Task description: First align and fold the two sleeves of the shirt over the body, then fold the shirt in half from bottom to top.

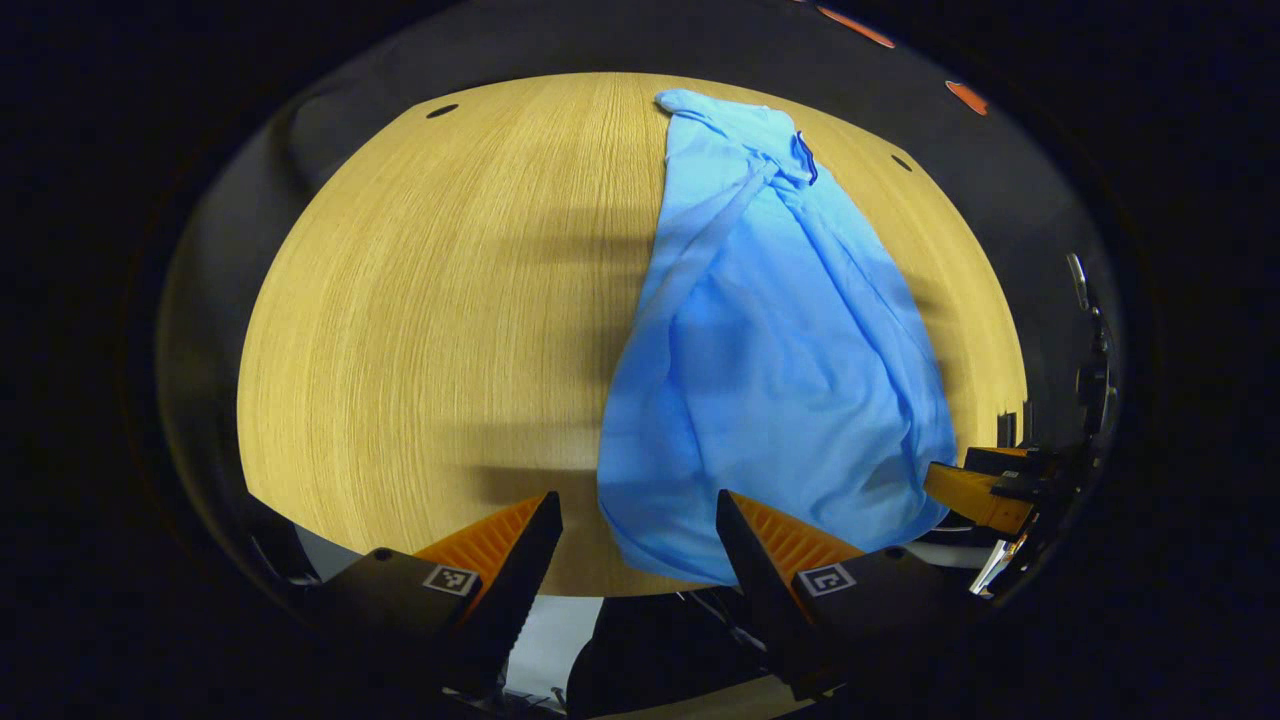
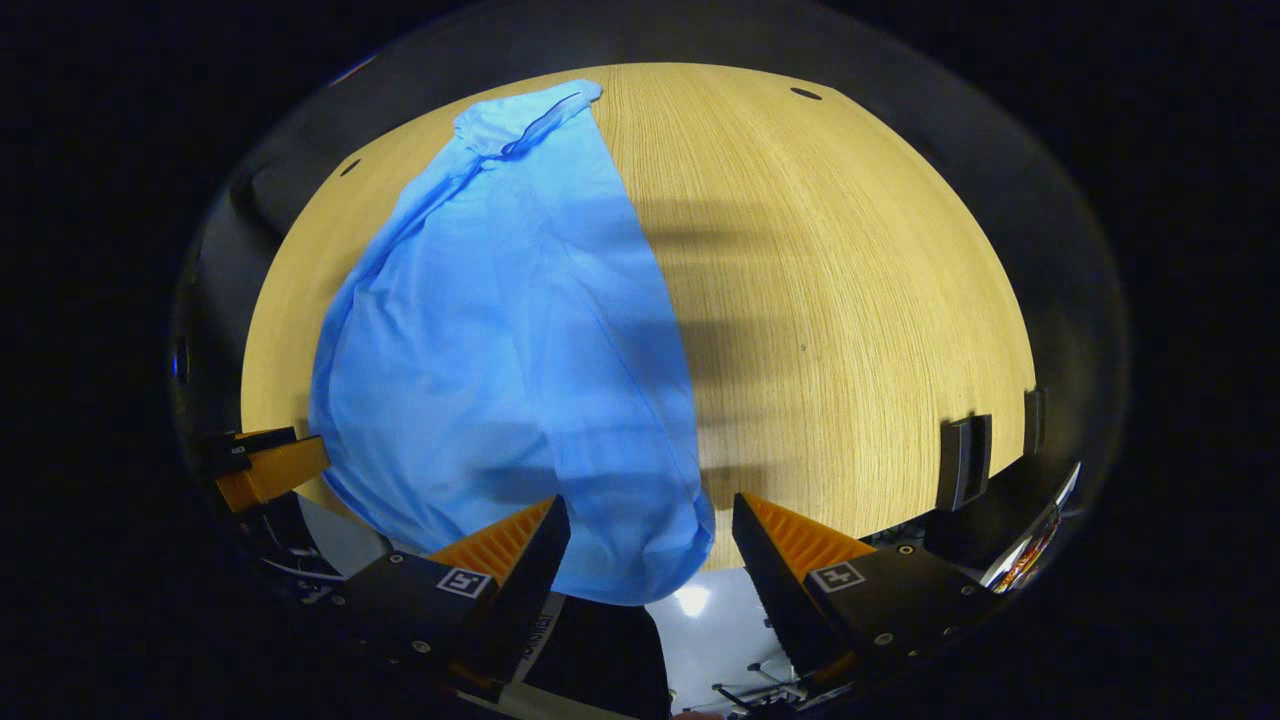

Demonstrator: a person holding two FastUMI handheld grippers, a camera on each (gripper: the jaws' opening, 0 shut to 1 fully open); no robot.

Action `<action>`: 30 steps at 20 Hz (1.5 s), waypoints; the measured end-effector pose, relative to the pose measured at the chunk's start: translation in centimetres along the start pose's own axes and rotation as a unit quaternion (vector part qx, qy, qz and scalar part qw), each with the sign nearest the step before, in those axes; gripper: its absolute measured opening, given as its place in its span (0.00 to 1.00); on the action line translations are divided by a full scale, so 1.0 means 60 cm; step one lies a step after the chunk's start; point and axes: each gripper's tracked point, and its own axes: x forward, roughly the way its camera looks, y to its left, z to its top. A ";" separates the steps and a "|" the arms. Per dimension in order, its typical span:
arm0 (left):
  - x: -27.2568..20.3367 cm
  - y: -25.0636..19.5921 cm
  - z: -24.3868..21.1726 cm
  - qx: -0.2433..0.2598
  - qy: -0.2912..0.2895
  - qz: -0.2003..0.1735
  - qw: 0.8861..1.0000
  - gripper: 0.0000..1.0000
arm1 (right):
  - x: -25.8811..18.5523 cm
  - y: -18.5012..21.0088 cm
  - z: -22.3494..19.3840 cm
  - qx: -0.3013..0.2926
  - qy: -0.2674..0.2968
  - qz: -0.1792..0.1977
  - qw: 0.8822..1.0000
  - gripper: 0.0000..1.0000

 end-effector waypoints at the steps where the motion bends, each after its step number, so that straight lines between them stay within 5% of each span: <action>1: 0.004 -0.002 -0.008 -0.003 0.006 0.000 1.000 1.00 | 0.004 0.001 -0.005 0.000 0.005 0.000 1.000 0.99; 8: 0.030 -0.016 -0.036 -0.017 0.036 -0.004 0.999 1.00 | 0.023 0.003 -0.028 -0.003 0.032 -0.001 0.999 0.99; 16: 0.036 0.000 -0.034 0.016 0.044 0.045 0.998 0.95 | 0.024 0.003 -0.027 -0.026 0.043 -0.010 0.999 0.95; 18: 0.034 -0.004 -0.031 0.018 0.045 0.045 0.998 0.79 | 0.026 0.004 -0.026 -0.029 0.042 -0.009 0.999 0.82; 20: 0.042 -0.003 -0.023 0.018 0.042 0.043 0.998 0.78 | 0.027 0.003 -0.019 -0.034 0.035 -0.008 0.999 0.68; 22: 0.043 -0.003 -0.019 0.015 0.043 0.042 0.998 0.47 | 0.028 -0.001 -0.014 -0.031 0.030 -0.006 0.999 0.43; 23: 0.043 -0.004 -0.019 0.017 0.045 0.041 0.998 0.47 | 0.028 -0.002 -0.012 -0.028 0.029 -0.005 0.999 0.42; 25: 0.046 -0.009 -0.012 0.005 0.033 0.038 0.999 0.48 | 0.028 -0.002 -0.006 -0.017 0.024 0.001 1.000 0.20; 26: 0.033 -0.011 -0.017 -0.005 0.041 0.041 0.998 0.10 | 0.029 -0.001 -0.005 -0.017 0.024 0.005 1.000 0.06; 30: 0.048 -0.022 0.007 0.009 0.011 0.015 1.000 0.07 | 0.025 0.001 0.003 -0.034 0.008 0.010 0.999 0.01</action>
